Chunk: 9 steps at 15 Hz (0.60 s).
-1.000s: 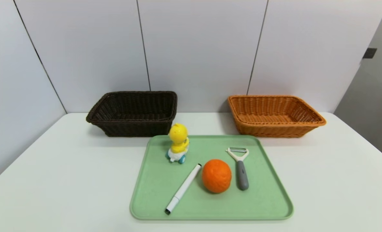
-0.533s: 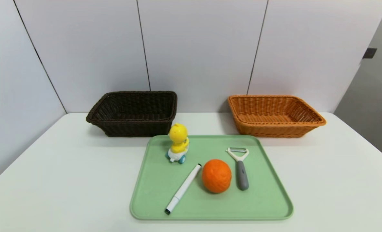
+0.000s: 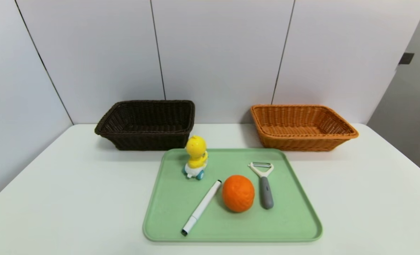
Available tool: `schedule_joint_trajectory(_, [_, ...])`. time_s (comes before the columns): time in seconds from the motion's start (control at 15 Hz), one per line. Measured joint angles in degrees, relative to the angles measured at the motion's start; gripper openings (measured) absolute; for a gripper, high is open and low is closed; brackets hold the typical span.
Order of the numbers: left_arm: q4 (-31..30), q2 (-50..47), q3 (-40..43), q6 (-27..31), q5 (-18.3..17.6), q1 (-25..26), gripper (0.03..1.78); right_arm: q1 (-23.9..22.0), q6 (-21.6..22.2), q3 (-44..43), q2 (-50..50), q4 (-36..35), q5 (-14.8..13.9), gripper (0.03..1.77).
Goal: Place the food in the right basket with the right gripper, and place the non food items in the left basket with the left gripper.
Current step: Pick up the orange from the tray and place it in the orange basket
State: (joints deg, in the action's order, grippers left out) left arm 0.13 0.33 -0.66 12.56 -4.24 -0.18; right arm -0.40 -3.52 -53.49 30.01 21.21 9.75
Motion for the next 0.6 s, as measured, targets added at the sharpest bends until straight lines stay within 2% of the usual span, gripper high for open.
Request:
schedule_joint_trajectory(0.2, [4.3,5.5,-6.4,1.5,-2.4,0.0,1.69,0.0,-1.0,-13.1,14.3,2.8,-0.2,1.71])
schedule_joint_trajectory(0.4, [5.4,18.3,-17.2,-0.8,-4.9,0.0,1.69,2.2,-1.2,-25.1,27.1,5.8,-1.0,1.71])
schedule_joint_trajectory(0.53, [5.8,29.4,-27.2,-3.5,-6.2,-0.1,1.69,8.0,-0.2,-31.9,34.2,9.9,-4.5,1.71])
schedule_joint_trajectory(0.6, [6.0,35.0,-32.3,-4.6,-6.6,-0.2,1.69,11.8,1.0,-35.3,37.9,12.2,-7.2,1.71])
